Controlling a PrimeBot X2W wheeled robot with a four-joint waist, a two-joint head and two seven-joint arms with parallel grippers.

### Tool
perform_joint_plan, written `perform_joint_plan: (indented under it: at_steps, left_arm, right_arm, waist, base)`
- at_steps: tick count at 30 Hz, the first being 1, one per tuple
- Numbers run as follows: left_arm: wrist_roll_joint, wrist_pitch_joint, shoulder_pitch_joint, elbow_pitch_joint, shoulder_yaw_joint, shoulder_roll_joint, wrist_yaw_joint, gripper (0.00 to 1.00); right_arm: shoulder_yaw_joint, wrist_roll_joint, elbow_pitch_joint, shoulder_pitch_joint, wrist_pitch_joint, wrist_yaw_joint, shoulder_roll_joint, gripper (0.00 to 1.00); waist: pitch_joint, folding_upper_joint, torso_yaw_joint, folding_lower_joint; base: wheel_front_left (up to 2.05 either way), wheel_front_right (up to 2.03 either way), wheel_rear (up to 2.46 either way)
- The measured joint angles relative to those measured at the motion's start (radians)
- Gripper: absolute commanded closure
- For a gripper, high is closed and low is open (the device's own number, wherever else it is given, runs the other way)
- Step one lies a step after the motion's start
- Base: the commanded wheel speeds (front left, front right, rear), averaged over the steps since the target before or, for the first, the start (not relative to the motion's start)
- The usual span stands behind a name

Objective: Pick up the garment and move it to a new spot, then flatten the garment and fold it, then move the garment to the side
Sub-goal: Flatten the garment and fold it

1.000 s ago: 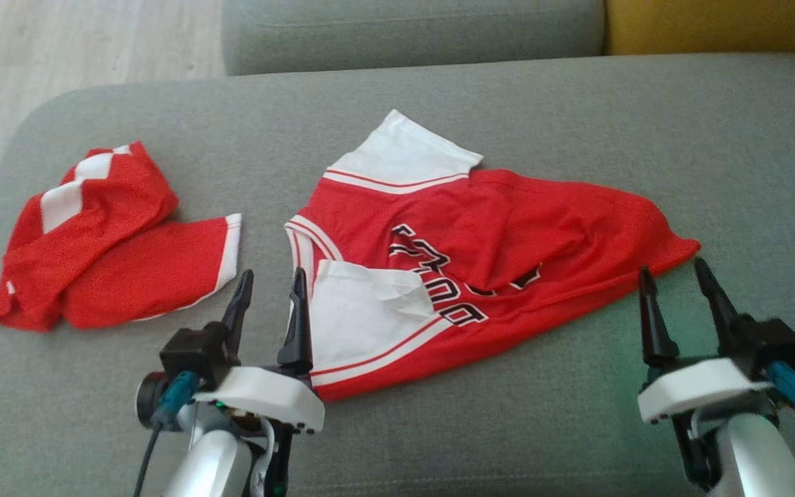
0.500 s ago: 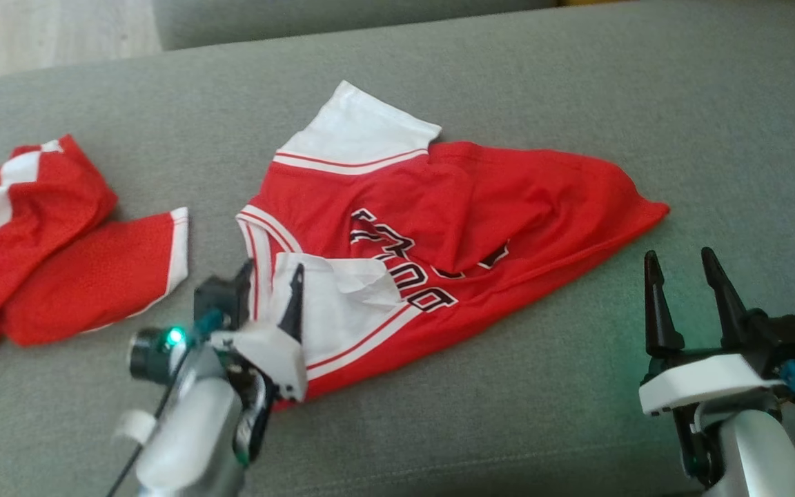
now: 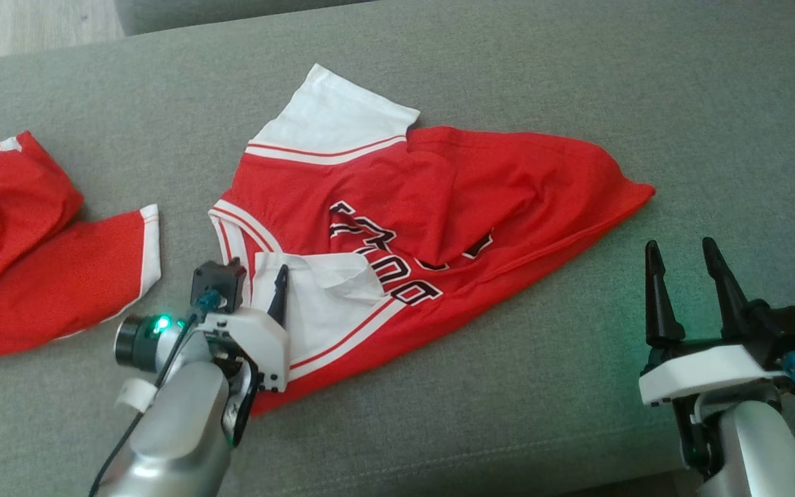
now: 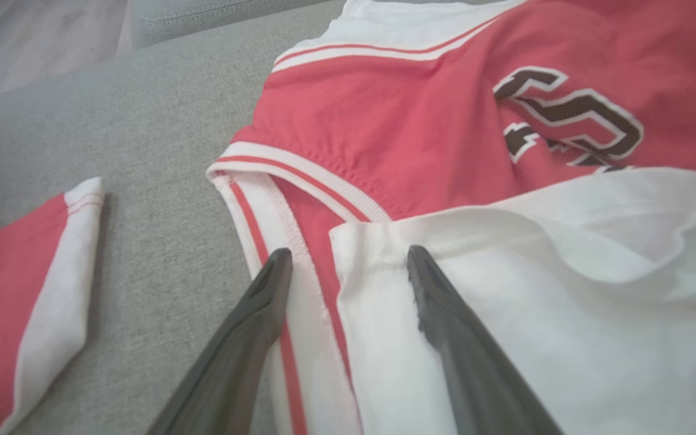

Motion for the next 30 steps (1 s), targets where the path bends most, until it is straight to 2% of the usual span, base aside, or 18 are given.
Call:
perform_joint_plan:
  at_steps: [4,5,7,8,15,19,22,26,30]
  left_arm:
    - [0.000,-0.011,-0.030,0.023,-0.011,-0.001,-0.007,0.00]
    - [0.000,-0.016,-0.034,0.028,-0.014,-0.002,-0.010,0.16]
    - [0.000,-0.016,-0.043,0.044,-0.018,-0.005,-0.015,0.93]
    - [-0.002,-0.019,-0.045,0.049,-0.019,-0.006,-0.015,1.00]
    - [-0.016,-0.037,-0.047,0.072,-0.020,-0.009,-0.024,1.00]
    - [-0.028,-0.067,-0.048,0.038,-0.012,-0.011,-0.012,1.00]
    - [-0.029,-0.077,-0.047,-0.048,0.006,-0.011,0.006,1.00]
    - [-0.015,-0.077,-0.030,-0.266,0.049,-0.008,0.039,1.00]
    - [-0.001,-0.078,0.068,-0.436,0.066,-0.007,0.042,1.00]
  right_arm:
    - [0.000,0.000,0.006,0.000,0.000,0.000,0.000,0.00]
    - [0.000,0.002,0.008,0.000,0.000,0.000,0.000,0.00]
    - [0.000,0.006,0.012,0.000,0.000,0.000,0.000,0.00]
    - [0.000,0.006,0.013,0.000,0.000,0.000,0.000,0.00]
    - [0.000,0.006,0.019,-0.012,0.000,0.000,0.000,0.00]
    - [-0.002,0.006,0.020,-0.015,0.000,0.000,0.000,0.00]
    - [-0.010,0.006,0.024,-0.015,0.000,0.000,0.000,0.00]
    - [-0.035,0.006,0.036,-0.015,0.000,0.000,0.000,0.00]
    - [-0.078,0.005,0.075,-0.017,0.022,0.000,0.001,0.00]
  waist:
    - [0.002,0.0000,-0.001,0.0000]
    - [0.002,0.0000,0.000,0.0000]
    - [0.003,0.0000,0.000,0.0000]
    - [0.003,0.0000,0.000,0.0000]
    - [0.002,0.0000,0.005,0.0000]
    - [-0.004,0.0000,0.014,0.0000]
    - [-0.012,0.0000,0.026,0.0000]
    - [-0.028,0.0000,0.047,0.0000]
    - [-0.042,0.0000,0.075,0.0000]
  base:
    - [0.00,0.00,0.00]
    - [0.00,0.00,0.00]
    - [0.00,0.00,0.00]
    - [0.00,0.00,0.00]
    - [0.00,0.00,0.00]
    - [0.00,0.00,0.00]
    - [0.00,0.00,0.00]
    - [0.00,0.00,0.00]
    - [0.00,0.00,0.00]
